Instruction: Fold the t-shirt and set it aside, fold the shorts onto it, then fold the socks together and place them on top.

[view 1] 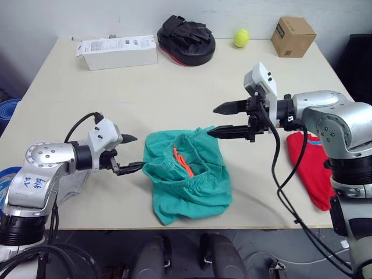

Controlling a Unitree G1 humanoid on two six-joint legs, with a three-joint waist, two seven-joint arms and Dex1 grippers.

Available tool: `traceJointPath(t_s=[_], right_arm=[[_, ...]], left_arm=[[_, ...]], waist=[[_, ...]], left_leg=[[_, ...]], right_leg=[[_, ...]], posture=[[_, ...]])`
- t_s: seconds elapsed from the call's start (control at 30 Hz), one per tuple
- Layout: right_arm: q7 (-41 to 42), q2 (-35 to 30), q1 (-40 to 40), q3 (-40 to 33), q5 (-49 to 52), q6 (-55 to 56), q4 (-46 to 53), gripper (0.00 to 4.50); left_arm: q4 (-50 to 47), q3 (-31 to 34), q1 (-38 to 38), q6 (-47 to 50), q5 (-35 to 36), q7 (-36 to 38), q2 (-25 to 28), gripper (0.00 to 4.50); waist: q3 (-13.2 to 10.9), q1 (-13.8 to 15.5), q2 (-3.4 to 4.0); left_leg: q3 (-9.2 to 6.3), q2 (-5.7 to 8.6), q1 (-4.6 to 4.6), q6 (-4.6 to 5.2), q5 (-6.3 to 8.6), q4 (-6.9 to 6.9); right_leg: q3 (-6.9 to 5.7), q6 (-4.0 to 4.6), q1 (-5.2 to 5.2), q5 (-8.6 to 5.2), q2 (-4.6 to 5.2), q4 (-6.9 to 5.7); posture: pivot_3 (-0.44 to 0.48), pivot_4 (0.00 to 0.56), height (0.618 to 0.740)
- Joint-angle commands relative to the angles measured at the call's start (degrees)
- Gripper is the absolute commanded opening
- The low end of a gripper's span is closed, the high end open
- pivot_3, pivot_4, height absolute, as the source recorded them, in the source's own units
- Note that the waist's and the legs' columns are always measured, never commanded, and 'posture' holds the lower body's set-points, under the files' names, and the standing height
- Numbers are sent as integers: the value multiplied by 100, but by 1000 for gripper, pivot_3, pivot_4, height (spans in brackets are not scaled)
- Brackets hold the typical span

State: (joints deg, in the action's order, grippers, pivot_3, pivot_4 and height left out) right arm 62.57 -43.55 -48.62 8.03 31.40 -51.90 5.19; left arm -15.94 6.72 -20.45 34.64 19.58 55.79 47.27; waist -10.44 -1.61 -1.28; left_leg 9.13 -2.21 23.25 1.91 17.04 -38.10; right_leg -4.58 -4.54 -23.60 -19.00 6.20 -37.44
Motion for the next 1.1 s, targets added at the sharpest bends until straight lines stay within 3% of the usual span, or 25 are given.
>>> traceJointPath(t_s=[0.03,0.3,0.47,0.7,0.93,1.1], right_arm=[[236,-126,301,175,-271,555,212,2788],[158,419,808,830,-657,1000,546,21],[71,606,977,831,-698,1021,695,21],[127,243,1412,-8,-459,1205,803,21],[55,111,1535,-666,84,340,266,21],[520,78,1133,-586,620,-860,-849,1589]], left_arm=[[-302,105,-285,133,270,-39,49,4500],[-196,-121,-608,170,353,-13,60,4500],[-263,-190,-589,154,370,11,75,4500],[-380,-175,-327,122,408,2,81,4500],[-721,-223,-167,231,642,-51,10,4500],[-816,-218,-141,242,691,-105,44,4500]], waist=[[0,-7,-1],[-1,-10,-1],[-1,5,-1],[-1,15,-1],[-2,0,-2],[-2,3,-2]], left_leg=[[4,1,0,3,-2,0],[13,-3,-5,-7,-17,-4],[10,-2,-4,-7,-17,-4],[4,1,-3,-5,-17,-5],[4,-2,-4,-7,-19,-5],[4,-2,-5,-3,-22,-6]], right_leg=[[2,-1,0,0,0,0],[9,-5,-2,2,-8,-2],[9,-5,-1,2,-9,-1],[7,-6,2,3,-7,0],[8,-5,2,3,-8,-1],[9,-5,4,3,-7,-1]], posture=[[0,150,740],[0,150,740],[0,150,740],[0,150,740],[0,150,740],[0,150,740]])
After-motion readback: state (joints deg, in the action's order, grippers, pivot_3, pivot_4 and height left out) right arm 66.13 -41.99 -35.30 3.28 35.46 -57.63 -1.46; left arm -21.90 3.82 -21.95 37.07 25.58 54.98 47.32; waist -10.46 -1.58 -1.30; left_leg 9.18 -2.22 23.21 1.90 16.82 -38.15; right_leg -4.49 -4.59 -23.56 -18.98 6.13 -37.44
